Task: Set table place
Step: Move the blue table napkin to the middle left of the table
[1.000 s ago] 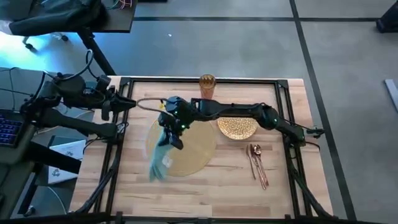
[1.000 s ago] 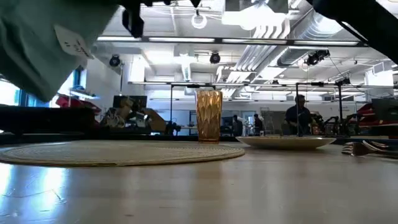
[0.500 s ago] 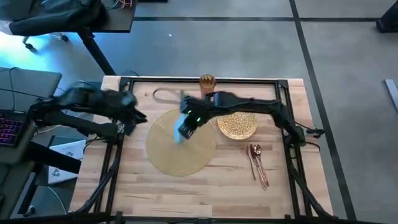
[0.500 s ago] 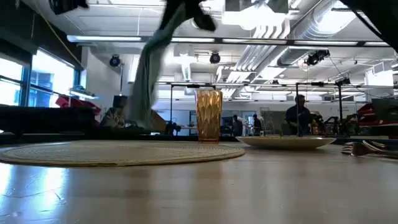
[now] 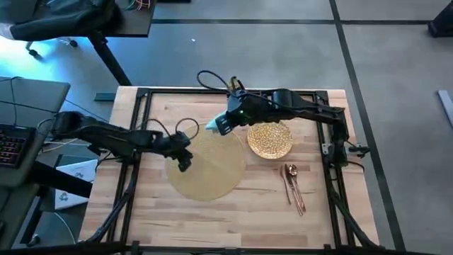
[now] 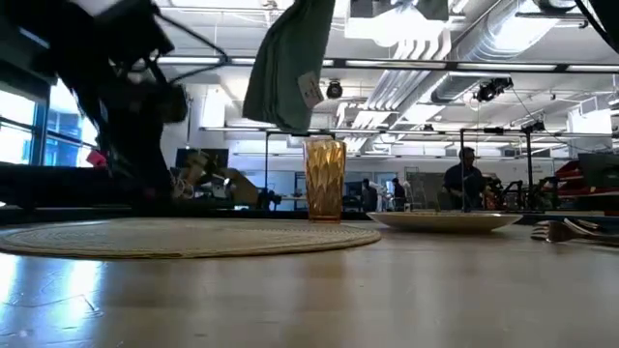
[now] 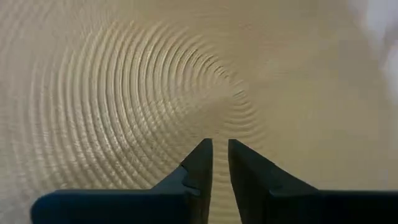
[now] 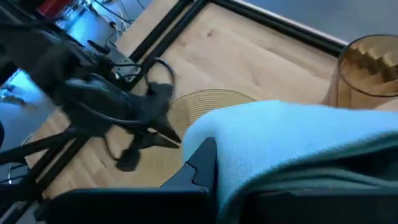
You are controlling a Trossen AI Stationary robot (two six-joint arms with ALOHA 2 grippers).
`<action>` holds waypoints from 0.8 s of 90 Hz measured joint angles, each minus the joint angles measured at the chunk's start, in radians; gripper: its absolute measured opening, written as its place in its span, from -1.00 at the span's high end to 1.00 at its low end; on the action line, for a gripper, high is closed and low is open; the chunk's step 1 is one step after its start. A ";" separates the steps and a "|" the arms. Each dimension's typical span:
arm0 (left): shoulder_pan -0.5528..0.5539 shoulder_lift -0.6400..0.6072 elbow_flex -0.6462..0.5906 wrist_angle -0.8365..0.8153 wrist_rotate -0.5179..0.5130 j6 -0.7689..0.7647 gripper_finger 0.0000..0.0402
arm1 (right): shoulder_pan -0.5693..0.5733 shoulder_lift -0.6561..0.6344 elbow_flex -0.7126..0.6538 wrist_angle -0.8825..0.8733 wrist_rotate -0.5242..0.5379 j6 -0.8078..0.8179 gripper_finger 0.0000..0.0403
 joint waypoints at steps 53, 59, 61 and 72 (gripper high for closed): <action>-0.297 0.551 0.323 0.587 0.147 -0.189 1.00 | -0.029 0.005 0.000 -0.056 -0.081 -0.189 1.00; -0.320 0.508 0.406 0.464 0.200 -0.177 1.00 | -0.035 0.005 0.000 -0.076 -0.103 -0.229 1.00; -0.329 0.491 0.435 0.410 0.204 -0.176 1.00 | -0.039 0.005 0.000 -0.080 -0.118 -0.243 1.00; -0.380 0.360 0.553 0.054 0.178 -0.172 1.00 | -0.061 0.020 0.000 -0.045 -0.251 -0.353 1.00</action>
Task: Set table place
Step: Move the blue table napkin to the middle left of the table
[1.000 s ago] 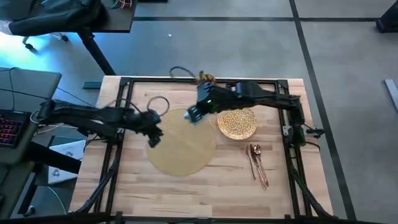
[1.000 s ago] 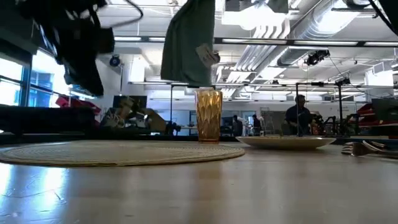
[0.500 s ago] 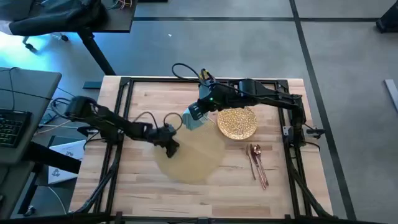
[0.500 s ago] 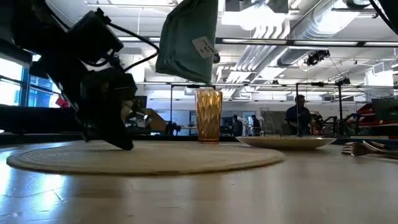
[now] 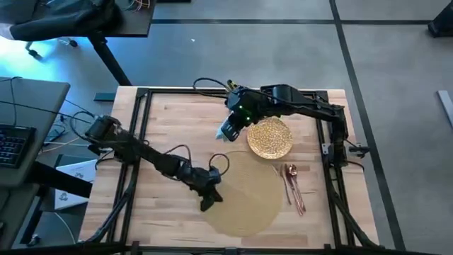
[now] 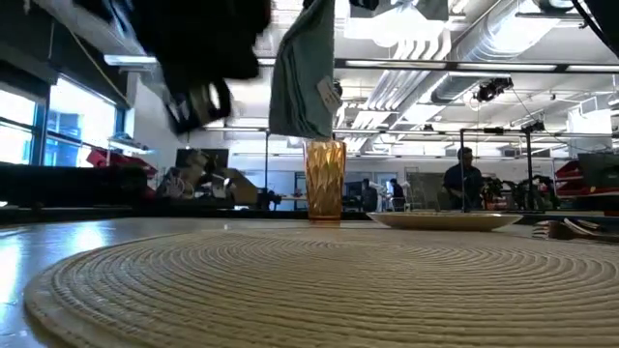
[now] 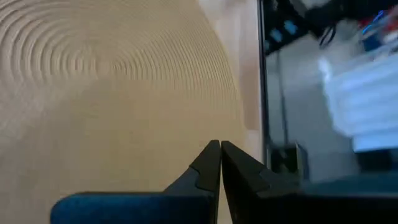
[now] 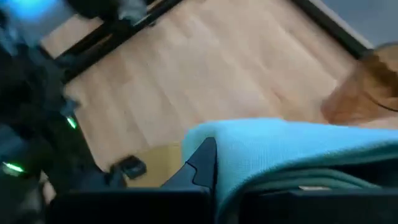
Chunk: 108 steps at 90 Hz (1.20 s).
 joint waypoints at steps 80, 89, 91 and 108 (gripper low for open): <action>-0.332 -0.629 0.107 -0.667 -0.454 -0.339 1.00 | -0.011 0.440 0.001 0.448 0.327 -0.829 1.00; -0.332 -0.619 0.107 -0.670 -0.457 -0.339 1.00 | 0.041 0.521 -0.002 0.354 0.283 -0.833 1.00; -0.332 -0.617 0.107 -0.670 -0.457 -0.339 1.00 | 0.054 0.535 -0.002 0.329 0.280 -0.833 1.00; -0.332 -0.609 0.107 -0.672 -0.458 -0.338 1.00 | 0.164 0.608 -0.002 0.282 0.263 -0.721 1.00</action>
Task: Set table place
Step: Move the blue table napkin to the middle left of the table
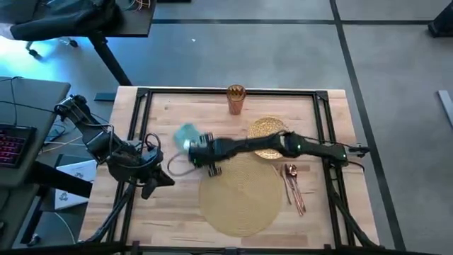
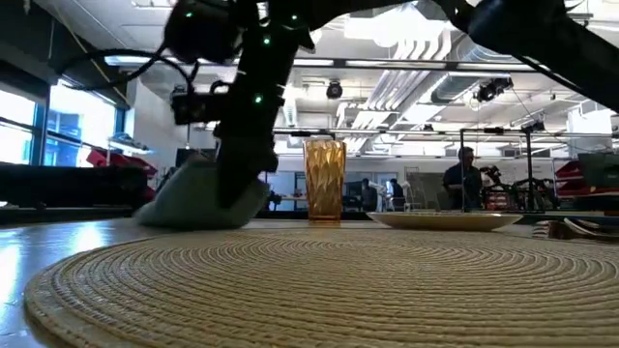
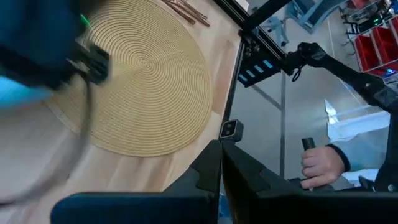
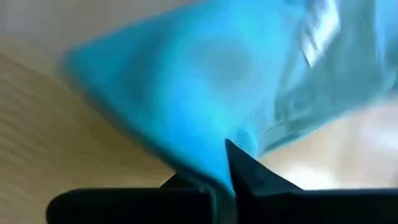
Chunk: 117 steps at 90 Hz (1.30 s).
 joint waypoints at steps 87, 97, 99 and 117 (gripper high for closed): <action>0.000 0.000 0.000 -0.127 -0.001 -0.068 1.00 | 0.095 0.017 0.001 0.488 -0.507 0.596 -0.11; 0.000 0.006 -0.001 -0.132 -0.023 -0.109 1.00 | 0.075 -0.027 0.001 0.406 -0.661 0.586 -0.32; 0.000 0.009 -0.003 -0.132 -0.028 -0.120 1.00 | 0.074 -0.044 0.001 0.380 -0.660 0.591 -0.34; 0.000 0.072 -0.073 -0.112 -0.106 -0.259 1.00 | 0.105 -0.239 0.007 0.030 -0.374 0.460 -0.34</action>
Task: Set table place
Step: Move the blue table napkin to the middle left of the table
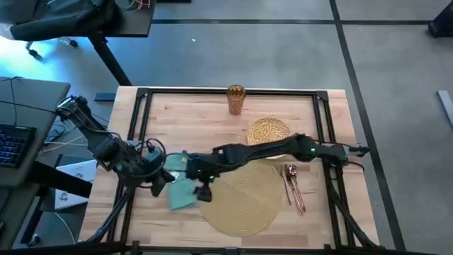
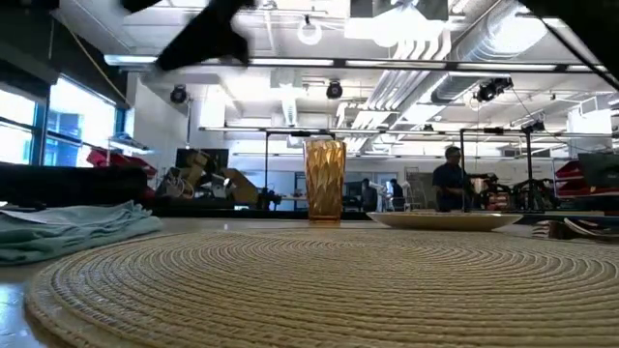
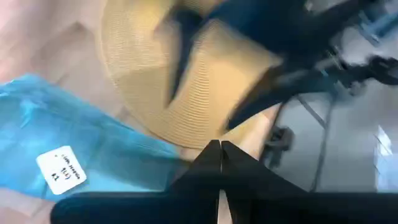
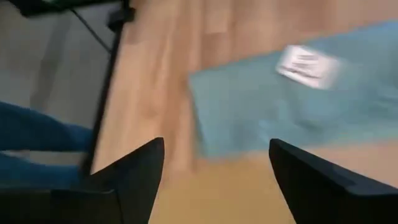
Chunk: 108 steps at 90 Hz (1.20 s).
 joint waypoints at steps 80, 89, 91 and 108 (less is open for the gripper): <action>0.083 0.446 -0.264 -0.141 0.366 -0.176 1.00 | 0.206 -0.715 -0.688 -0.334 0.464 0.363 0.07; 0.082 0.417 -0.255 -0.140 0.318 -0.182 1.00 | 0.234 -0.771 -0.726 -0.336 0.509 0.432 0.07; 0.085 0.414 -0.255 -0.140 0.310 -0.184 1.00 | 0.238 -0.784 -0.730 -0.342 0.515 0.450 0.07; 0.111 0.404 -0.256 -0.065 0.253 -0.228 1.00 | 0.251 -0.836 -0.791 -0.357 0.533 0.538 0.07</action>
